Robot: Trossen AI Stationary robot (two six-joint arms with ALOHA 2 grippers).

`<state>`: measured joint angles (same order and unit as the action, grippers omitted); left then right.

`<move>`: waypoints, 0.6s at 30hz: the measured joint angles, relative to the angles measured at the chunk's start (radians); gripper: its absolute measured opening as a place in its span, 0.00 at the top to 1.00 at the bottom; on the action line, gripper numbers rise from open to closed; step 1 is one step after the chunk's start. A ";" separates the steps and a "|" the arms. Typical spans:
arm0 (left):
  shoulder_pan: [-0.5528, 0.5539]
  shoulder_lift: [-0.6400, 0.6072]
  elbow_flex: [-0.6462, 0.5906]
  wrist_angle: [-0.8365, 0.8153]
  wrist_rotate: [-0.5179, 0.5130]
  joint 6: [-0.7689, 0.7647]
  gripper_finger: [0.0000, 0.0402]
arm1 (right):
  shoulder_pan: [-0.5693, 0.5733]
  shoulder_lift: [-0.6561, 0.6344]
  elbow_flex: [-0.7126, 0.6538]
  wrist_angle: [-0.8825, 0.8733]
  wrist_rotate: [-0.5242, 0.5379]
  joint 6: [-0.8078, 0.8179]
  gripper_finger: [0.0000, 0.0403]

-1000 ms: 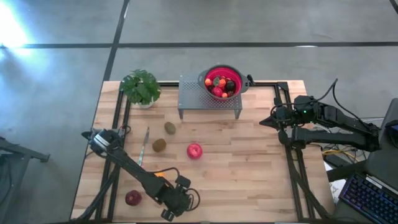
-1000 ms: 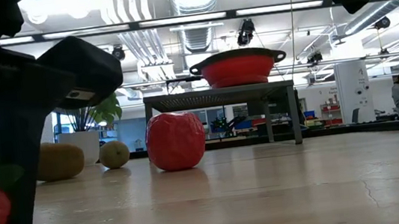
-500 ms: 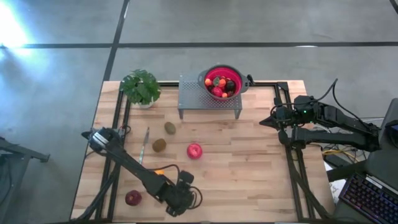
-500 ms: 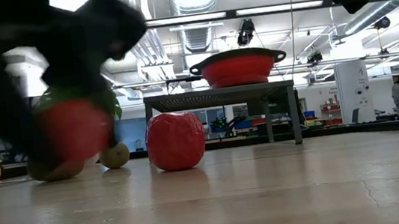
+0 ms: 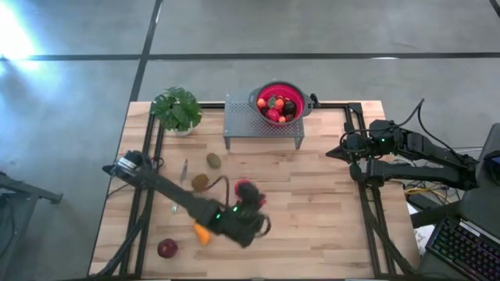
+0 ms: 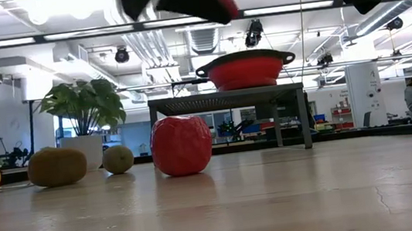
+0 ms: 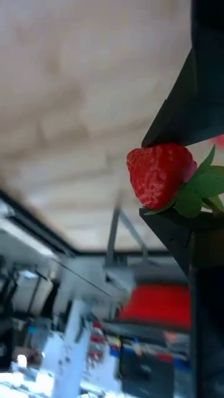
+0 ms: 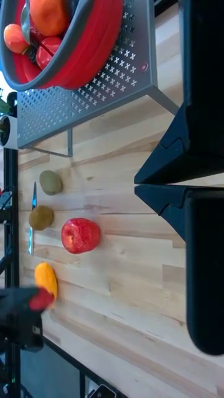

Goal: Pick & Place Fruit
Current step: Put the strawberry into the strainer bowl on the shelf

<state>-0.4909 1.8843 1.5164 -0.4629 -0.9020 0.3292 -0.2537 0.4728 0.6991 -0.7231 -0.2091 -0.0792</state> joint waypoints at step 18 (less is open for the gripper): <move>0.559 -0.002 0.327 0.060 0.234 0.129 0.63 | 0.000 0.000 0.000 0.000 0.000 -0.001 0.98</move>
<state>0.0679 1.8828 1.8439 -0.4032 -0.6677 0.4584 -0.2539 0.4728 0.6991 -0.7231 -0.2089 -0.0798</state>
